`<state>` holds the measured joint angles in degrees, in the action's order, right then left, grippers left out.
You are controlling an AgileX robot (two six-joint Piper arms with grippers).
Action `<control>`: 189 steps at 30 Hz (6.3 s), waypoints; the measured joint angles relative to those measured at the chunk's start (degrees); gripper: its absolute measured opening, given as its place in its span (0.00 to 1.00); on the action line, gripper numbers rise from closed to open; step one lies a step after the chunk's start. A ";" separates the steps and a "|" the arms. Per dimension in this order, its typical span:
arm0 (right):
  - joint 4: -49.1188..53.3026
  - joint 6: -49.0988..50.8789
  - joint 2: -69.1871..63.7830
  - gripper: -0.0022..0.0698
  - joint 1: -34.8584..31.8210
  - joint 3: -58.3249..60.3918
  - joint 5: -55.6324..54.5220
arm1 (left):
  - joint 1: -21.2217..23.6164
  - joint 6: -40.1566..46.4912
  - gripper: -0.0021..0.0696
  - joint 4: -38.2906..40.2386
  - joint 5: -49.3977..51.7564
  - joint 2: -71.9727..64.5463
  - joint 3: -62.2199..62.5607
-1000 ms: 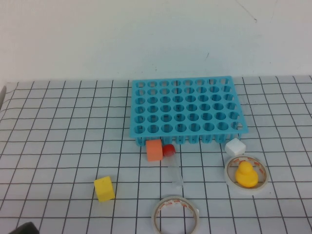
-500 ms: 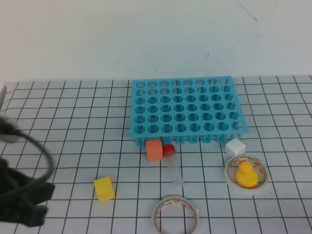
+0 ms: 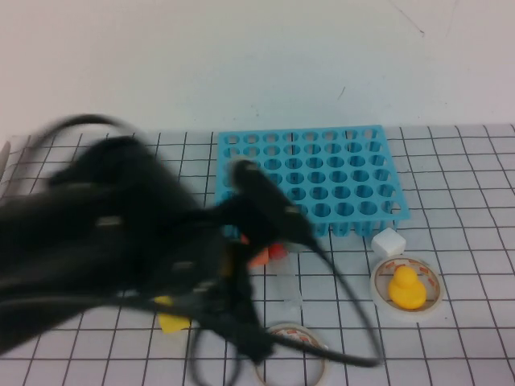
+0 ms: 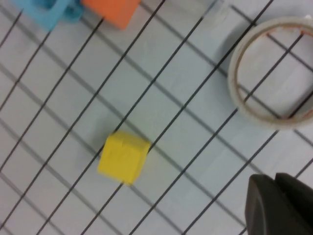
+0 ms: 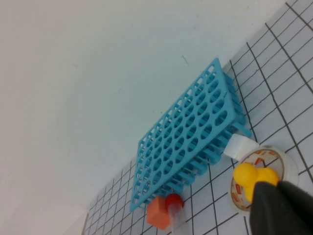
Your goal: Place the test tubes
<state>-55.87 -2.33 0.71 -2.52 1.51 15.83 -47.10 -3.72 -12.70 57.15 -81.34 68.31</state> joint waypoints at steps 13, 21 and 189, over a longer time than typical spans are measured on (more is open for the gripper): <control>0.00 -0.98 0.00 0.03 0.00 0.00 0.00 | -0.04 -7.76 0.46 3.30 11.84 -30.03 27.55; 0.00 -1.20 0.00 0.03 0.00 0.00 0.00 | 6.86 -17.57 0.65 12.70 3.93 -35.88 30.03; -41.84 -98.59 -75.75 0.42 34.92 -59.69 7.99 | 24.17 -98.09 0.03 -87.18 -60.72 74.84 -60.69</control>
<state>-97.71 -100.93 -75.04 32.39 -58.17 23.82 -22.93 -101.81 -99.87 -3.57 -6.50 7.62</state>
